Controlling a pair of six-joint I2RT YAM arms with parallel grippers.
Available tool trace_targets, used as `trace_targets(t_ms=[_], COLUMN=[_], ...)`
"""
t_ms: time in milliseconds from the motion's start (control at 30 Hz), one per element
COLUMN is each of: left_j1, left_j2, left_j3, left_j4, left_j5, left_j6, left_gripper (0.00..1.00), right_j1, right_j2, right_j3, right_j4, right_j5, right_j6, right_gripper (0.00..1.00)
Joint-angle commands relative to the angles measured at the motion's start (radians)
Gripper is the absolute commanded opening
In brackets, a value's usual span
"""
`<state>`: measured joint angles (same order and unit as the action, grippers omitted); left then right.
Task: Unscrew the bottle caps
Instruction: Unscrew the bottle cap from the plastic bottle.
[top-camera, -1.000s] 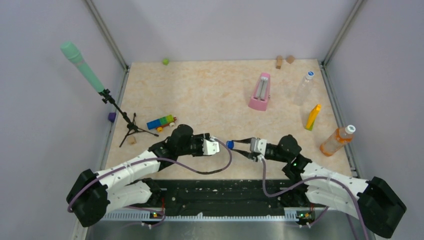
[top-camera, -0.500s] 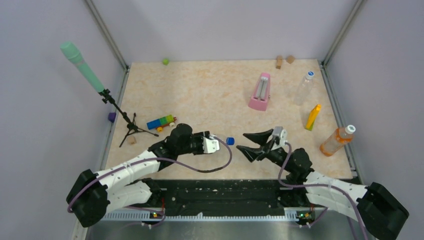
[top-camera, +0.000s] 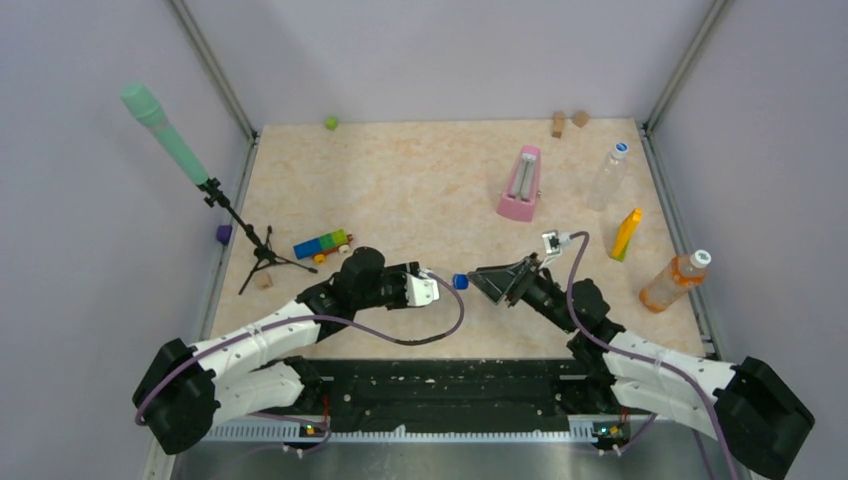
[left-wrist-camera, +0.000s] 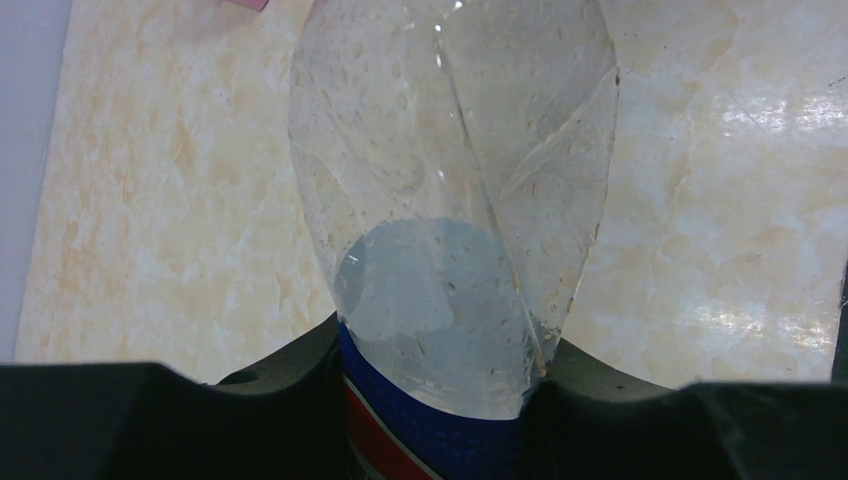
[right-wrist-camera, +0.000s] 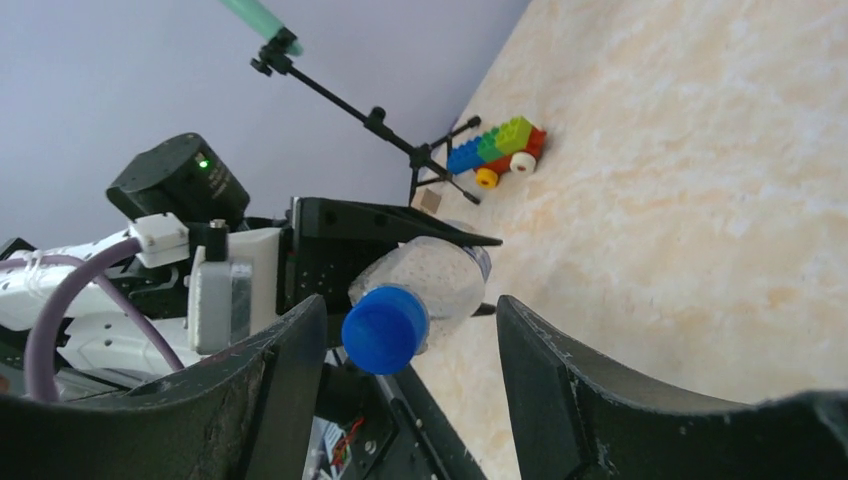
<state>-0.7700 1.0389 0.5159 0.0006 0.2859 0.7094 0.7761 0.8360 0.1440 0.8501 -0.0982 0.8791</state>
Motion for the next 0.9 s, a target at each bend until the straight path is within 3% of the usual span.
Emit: trace_targets(t_ms=[0,333,500,800,867], left_j1=[0.002,0.003,0.003,0.003,0.003], left_j2=[0.009,0.001,0.0,-0.008,-0.003], left_j3=[0.028,0.023,0.021,0.031,0.028], left_j4=[0.045,0.041,0.041,0.011,0.021], left_j5=[-0.009,-0.007,-0.007,-0.004,-0.002], left_j6=[0.001,-0.001,-0.003,0.004,0.002], left_gripper=[0.0,0.0,0.0,0.0,0.0], right_j1=[0.0,0.0,0.0,0.0,0.0], right_j2=[0.037,0.097,0.141,0.152,0.147], right_j3=[0.098,0.146,0.163,0.166,0.168], right_j4=[-0.095,-0.114,-0.115,-0.131,-0.136], right_j5=[-0.042,-0.106,-0.131,-0.149,-0.152], right_j6=[0.061,0.063,0.063,0.03,0.016], right_gripper=[0.62,0.6,0.51,0.2,0.2])
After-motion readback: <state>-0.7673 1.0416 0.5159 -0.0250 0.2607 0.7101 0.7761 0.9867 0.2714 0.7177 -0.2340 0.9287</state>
